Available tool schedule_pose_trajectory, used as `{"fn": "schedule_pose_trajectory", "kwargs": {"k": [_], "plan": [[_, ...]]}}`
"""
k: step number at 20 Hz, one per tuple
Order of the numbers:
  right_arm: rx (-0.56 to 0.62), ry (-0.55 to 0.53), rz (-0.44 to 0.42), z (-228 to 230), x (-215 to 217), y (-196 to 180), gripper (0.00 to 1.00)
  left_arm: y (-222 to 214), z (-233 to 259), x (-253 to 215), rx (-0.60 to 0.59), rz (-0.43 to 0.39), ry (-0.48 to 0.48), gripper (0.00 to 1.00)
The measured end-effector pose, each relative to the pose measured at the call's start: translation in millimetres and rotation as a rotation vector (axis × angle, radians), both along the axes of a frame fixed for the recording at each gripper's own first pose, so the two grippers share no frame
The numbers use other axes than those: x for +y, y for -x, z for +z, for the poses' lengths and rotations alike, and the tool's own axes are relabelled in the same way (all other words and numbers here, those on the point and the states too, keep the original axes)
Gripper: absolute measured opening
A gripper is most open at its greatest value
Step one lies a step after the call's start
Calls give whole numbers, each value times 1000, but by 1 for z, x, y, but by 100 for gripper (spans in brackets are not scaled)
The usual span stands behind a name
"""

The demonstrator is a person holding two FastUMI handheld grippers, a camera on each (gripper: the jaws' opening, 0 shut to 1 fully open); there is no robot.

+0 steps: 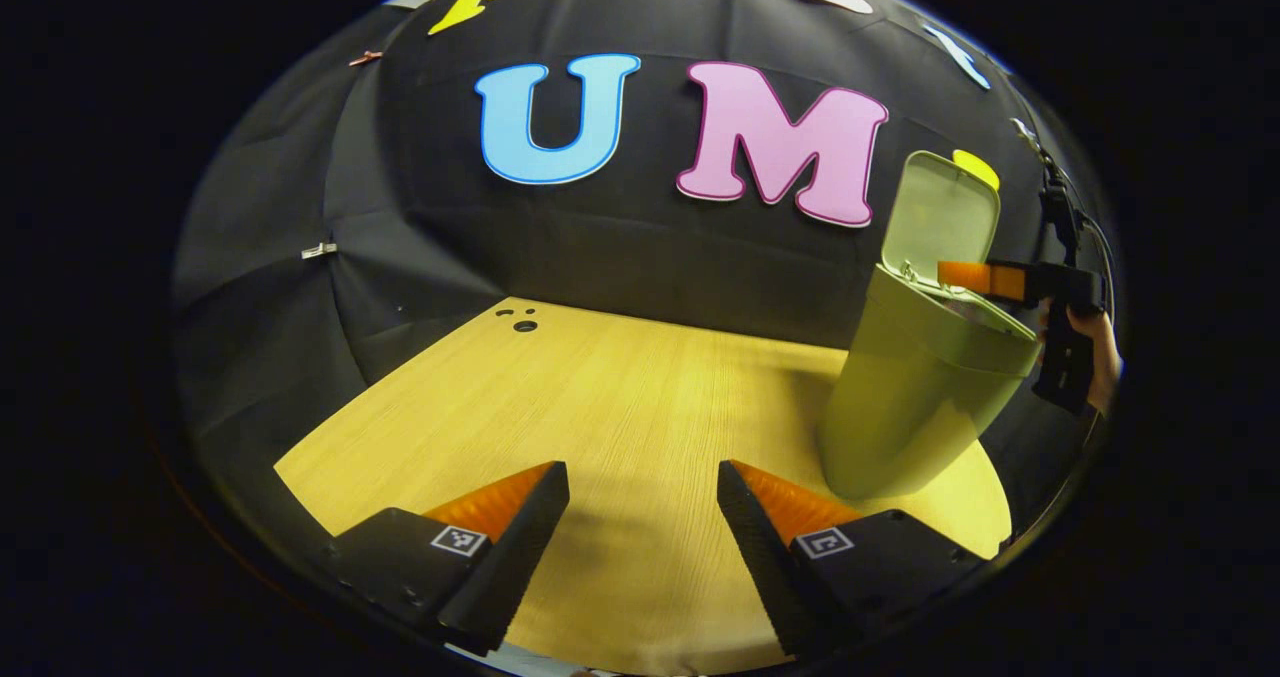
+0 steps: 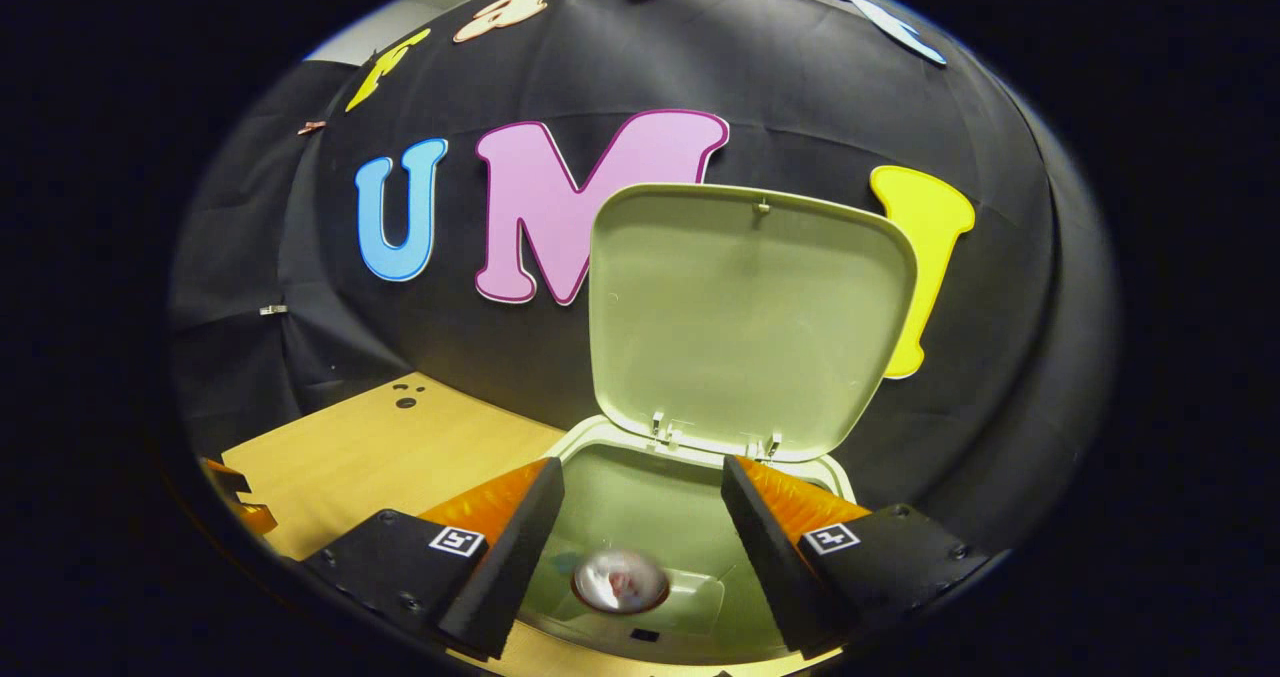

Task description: Press the lid of the desktop garbage bin to open it, pick up the crumpled paper on the desktop and throw it into the bin, then pick up the pop can on the desktop and drop it into the bin, and finally close the garbage bin lid.

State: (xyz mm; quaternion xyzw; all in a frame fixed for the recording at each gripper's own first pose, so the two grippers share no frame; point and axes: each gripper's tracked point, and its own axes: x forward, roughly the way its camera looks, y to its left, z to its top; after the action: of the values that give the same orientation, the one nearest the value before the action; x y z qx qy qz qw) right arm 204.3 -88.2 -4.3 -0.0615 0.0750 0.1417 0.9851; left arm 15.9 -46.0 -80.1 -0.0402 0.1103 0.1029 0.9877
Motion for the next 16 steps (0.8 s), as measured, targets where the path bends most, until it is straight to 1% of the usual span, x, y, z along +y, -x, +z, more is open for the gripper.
{"fn": "schedule_pose_trajectory", "kwargs": {"k": [3,8,12,16], "plan": [[-41,8,-28,19,-3,9,98,12,4,12,-10,-7,-22,96],[-93,-52,-40,73,2,25,97,29,-2,32,-1,-12,-32,96],[-162,-40,-51,128,0,22,97,40,-5,46,-9,2,-11,96],[-219,-27,-63,175,-3,9,97,49,-9,56,-13,25,0,96]]}}
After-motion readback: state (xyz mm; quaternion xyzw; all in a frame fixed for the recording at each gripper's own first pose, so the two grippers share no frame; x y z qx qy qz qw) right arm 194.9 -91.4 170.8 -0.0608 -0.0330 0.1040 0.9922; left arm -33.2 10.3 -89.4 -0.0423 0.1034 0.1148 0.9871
